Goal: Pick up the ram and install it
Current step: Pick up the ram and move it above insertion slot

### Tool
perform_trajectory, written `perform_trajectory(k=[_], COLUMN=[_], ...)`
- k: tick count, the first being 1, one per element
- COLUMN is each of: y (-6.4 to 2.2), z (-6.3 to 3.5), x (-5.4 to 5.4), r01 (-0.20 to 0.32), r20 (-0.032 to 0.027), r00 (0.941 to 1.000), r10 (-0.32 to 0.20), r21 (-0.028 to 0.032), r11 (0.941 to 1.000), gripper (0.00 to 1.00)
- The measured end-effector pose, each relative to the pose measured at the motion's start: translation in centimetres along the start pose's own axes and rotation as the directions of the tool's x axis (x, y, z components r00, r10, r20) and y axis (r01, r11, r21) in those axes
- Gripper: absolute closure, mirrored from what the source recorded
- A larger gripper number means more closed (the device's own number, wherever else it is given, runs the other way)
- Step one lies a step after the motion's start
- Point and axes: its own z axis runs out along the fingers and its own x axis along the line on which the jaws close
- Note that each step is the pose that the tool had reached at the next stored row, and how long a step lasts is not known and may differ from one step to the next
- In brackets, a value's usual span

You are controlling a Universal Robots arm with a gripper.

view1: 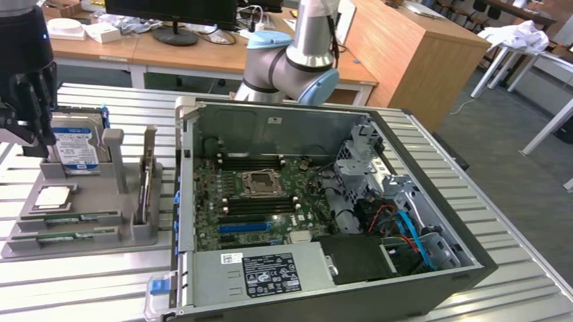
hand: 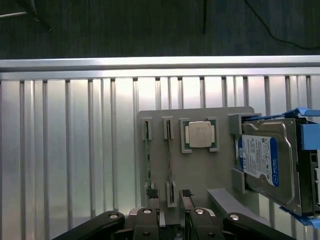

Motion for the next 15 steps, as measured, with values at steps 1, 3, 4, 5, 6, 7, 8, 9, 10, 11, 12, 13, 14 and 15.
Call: perform_trajectory(k=[1, 3, 4, 5, 6, 7, 8, 9, 10, 11, 12, 13, 14, 15], y=[-0.01, -0.03, -0.03, -0.04, -0.05, -0.05, -0.06, -0.07, -0.07, -0.08, -0.08, -0.09, -0.1, -0.1], z=[0.16, 0.5, 0.66, 0.83, 0.99, 1.14, 1.28, 1.42, 1.56, 1.7, 1.83, 1.97, 2.1, 2.24], x=[0.0, 0.0, 0.0, 0.0, 0.0, 0.0, 0.0, 0.0, 0.0, 0.0, 0.1, 0.1, 0.1, 0.1], r01=[0.0, 0.0, 0.0, 0.0, 0.0, 0.0, 0.0, 0.001, 0.001, 0.001, 0.001, 0.001, 0.001, 0.001], r20=[0.0, 0.0001, 0.0001, 0.0001, 0.0001, 0.0001, 0.0001, 0.0, 0.0001, 0.0, 0.0, 0.0, 0.0, 0.0], r00=[1.0, 1.0, 1.0, 1.0, 1.0, 1.0, 1.0, 1.0, 1.0, 1.0, 1.0, 1.0, 1.0, 1.0], r10=[0.0, 0.0, 0.0, 0.0, 0.0, 0.0, 0.0, -0.001, -0.001, -0.001, -0.001, -0.001, -0.001, -0.001], r21=[0.0, 0.0001, 0.0, 0.0001, 0.0, 0.0001, 0.0, 0.0, 0.0, 0.0, 0.0, 0.0, 0.0, 0.0], r11=[1.0, 1.0, 1.0, 1.0, 1.0, 1.0, 1.0, 1.0, 1.0, 1.0, 1.0, 1.0, 1.0, 1.0], gripper=[0.7, 0.7, 0.7, 0.7, 0.7, 0.7, 0.7, 0.7, 0.7, 0.7, 0.7, 0.7, 0.7, 0.7])
